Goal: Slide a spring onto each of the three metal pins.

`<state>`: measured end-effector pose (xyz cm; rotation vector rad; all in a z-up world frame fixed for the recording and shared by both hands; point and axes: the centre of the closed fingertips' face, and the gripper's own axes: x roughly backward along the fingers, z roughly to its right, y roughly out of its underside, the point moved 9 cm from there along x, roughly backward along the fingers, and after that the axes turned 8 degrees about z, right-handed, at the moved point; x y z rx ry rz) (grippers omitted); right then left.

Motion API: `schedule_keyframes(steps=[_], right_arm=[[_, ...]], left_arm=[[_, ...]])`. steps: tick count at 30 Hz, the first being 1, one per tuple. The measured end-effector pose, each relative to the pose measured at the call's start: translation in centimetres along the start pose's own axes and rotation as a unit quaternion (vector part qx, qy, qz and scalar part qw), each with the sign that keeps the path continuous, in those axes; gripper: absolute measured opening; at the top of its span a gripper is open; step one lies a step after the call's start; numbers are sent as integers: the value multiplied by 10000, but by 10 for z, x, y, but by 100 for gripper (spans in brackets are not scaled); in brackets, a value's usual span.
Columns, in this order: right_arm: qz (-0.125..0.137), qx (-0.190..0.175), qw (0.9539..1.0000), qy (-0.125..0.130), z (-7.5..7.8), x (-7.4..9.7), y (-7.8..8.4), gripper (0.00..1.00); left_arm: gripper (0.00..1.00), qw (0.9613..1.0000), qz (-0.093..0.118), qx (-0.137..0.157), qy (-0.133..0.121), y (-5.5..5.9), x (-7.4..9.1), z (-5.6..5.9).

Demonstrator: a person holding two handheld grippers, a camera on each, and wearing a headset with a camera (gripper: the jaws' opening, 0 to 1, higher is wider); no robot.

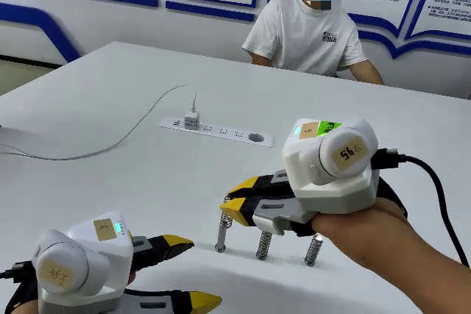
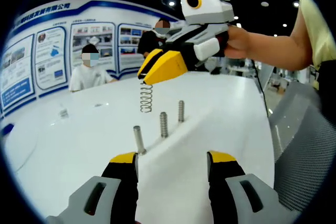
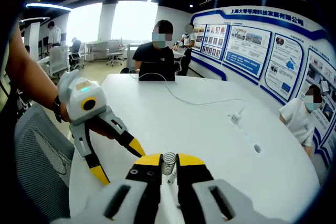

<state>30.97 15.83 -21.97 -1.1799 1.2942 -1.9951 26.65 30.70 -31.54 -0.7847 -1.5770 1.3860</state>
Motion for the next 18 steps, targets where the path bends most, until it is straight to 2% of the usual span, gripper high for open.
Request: schedule_keyframes(steps=[6,18], right_arm=[[-31,-4,10000,25,7,-9,1,12],[-212,-208,9995,62,16,-23,18,12]], left_arm=[[55,10000,-22,21,-10,1,1,0],[56,10000,-56,58,-32,4,3,-1]])
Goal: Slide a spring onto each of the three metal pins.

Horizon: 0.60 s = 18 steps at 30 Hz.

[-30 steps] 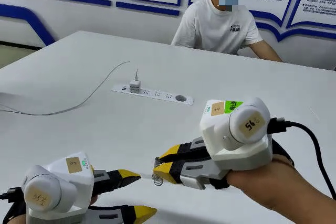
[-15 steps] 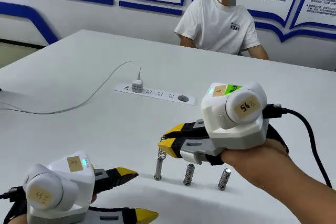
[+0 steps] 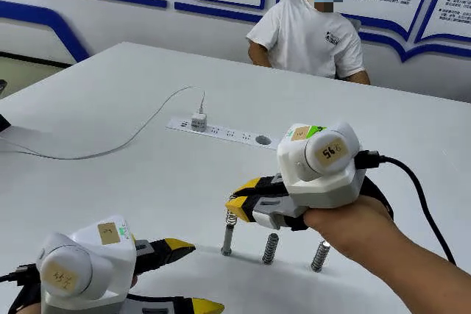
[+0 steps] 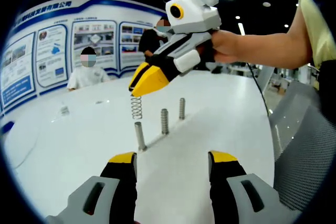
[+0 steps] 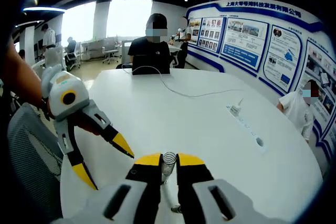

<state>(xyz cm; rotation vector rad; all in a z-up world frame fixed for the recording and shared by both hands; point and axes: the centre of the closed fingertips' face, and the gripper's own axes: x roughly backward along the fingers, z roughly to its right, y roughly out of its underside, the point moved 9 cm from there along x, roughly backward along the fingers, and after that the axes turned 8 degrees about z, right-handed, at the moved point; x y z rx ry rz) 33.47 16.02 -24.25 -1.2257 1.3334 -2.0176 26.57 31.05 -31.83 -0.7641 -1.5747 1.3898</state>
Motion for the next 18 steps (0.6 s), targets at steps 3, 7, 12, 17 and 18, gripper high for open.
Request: schedule_keyframes(steps=[3,7,12,17,18], right_arm=[[-40,-21,10000,-14,0,-3,3,12],[-81,-63,9999,-13,1,-5,6,12],[-98,-75,9999,-12,2,-8,8,12],[-135,-109,9998,-28,2,-10,11,12],[-136,-111,9998,-30,1,-11,12,12]], left_arm=[[55,10000,-2,4,0,0,0,0],[55,10000,-2,19,-8,2,1,0],[55,10000,-6,32,-11,3,1,-1],[54,10000,-6,45,-18,4,1,-2],[54,10000,-5,50,-22,5,2,-2]])
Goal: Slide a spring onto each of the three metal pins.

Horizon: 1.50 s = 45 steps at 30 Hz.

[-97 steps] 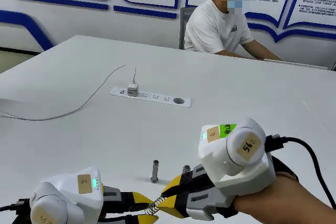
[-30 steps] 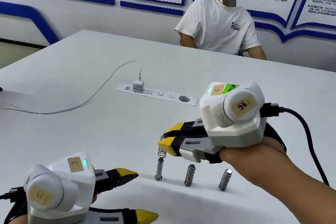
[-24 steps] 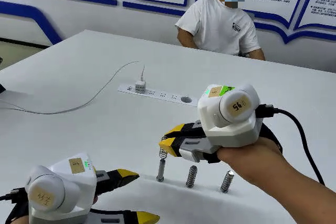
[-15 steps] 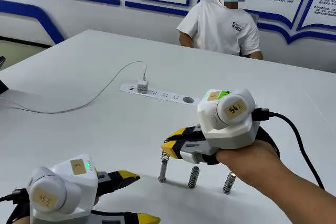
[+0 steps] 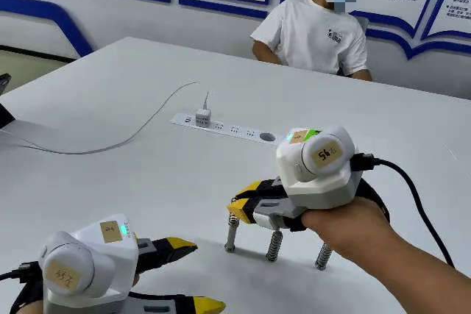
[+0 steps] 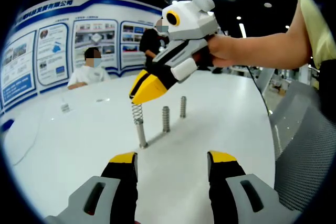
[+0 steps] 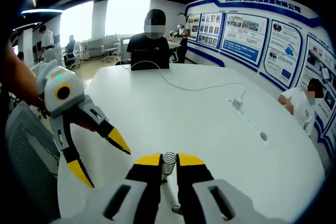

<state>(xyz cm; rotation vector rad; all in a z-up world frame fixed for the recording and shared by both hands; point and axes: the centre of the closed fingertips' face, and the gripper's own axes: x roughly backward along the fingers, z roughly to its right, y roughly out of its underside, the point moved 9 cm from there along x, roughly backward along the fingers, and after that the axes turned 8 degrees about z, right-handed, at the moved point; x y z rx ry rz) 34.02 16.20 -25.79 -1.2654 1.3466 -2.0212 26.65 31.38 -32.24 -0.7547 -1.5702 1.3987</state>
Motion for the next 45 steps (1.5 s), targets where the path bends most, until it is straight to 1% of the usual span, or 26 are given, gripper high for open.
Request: schedule_keyframes(steps=[7,15,24,31,33,41,45], right_arm=[[-73,-59,10000,-8,0,-5,8,12],[-253,-121,9996,-62,-3,-14,20,12],[-398,-66,9992,-44,-6,-20,28,12],[-545,-62,9985,-20,-8,-25,35,12],[-511,-77,9987,-6,-7,-26,35,12],[-569,-95,9983,18,-8,-25,36,13],[-556,-107,9984,40,-7,-24,36,15]], left_arm=[[54,10000,-12,10,2,2,0,0],[54,10000,-16,23,7,2,0,0],[54,10000,-30,50,2,5,0,-1],[54,10000,-29,56,0,5,-1,-1],[54,10000,-29,60,0,5,-1,-2],[54,10000,-26,59,5,5,-1,-1],[54,10000,-22,55,6,4,-1,-1]])
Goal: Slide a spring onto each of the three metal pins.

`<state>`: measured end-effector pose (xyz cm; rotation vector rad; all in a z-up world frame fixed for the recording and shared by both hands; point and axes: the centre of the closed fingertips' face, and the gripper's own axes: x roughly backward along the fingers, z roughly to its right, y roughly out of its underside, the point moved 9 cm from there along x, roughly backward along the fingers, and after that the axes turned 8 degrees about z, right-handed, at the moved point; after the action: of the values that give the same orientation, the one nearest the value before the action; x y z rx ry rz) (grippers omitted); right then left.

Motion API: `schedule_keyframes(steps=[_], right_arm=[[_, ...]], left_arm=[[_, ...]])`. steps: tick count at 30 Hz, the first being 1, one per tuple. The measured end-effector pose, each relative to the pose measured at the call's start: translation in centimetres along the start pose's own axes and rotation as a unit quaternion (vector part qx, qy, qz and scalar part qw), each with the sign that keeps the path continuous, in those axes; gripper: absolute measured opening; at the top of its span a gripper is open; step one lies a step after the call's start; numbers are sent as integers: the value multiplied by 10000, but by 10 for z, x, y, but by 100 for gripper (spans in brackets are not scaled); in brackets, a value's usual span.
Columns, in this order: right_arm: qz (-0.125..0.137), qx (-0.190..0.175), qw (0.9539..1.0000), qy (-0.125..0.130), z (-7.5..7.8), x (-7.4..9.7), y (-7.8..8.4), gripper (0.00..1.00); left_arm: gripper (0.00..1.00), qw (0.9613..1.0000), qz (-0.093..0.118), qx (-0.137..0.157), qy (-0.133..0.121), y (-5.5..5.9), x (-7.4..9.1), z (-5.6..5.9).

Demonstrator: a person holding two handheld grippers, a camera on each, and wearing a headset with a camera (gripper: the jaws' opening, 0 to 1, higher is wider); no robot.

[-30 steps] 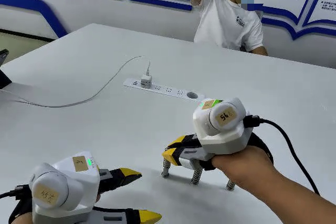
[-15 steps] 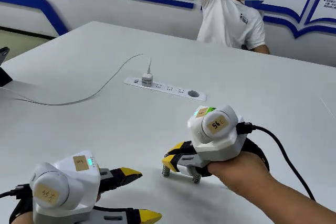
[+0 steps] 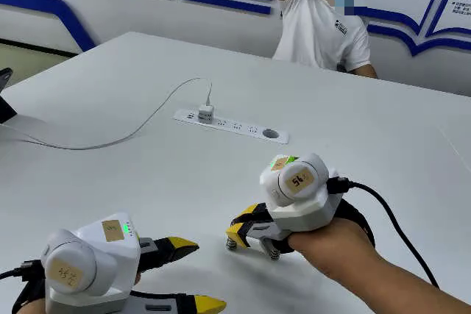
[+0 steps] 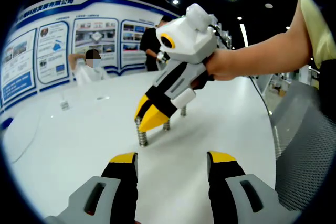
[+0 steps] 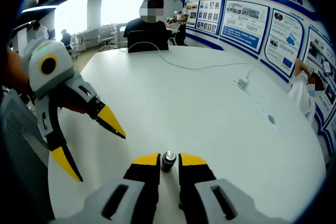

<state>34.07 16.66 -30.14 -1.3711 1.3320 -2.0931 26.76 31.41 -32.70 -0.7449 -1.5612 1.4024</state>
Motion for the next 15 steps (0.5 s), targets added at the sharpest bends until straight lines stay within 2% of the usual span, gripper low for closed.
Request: schedule_keyframes(steps=[15], right_arm=[[163,-102,9998,103,-4,18,1,20]], left_arm=[[55,10000,25,-19,-14,-4,0,0]])
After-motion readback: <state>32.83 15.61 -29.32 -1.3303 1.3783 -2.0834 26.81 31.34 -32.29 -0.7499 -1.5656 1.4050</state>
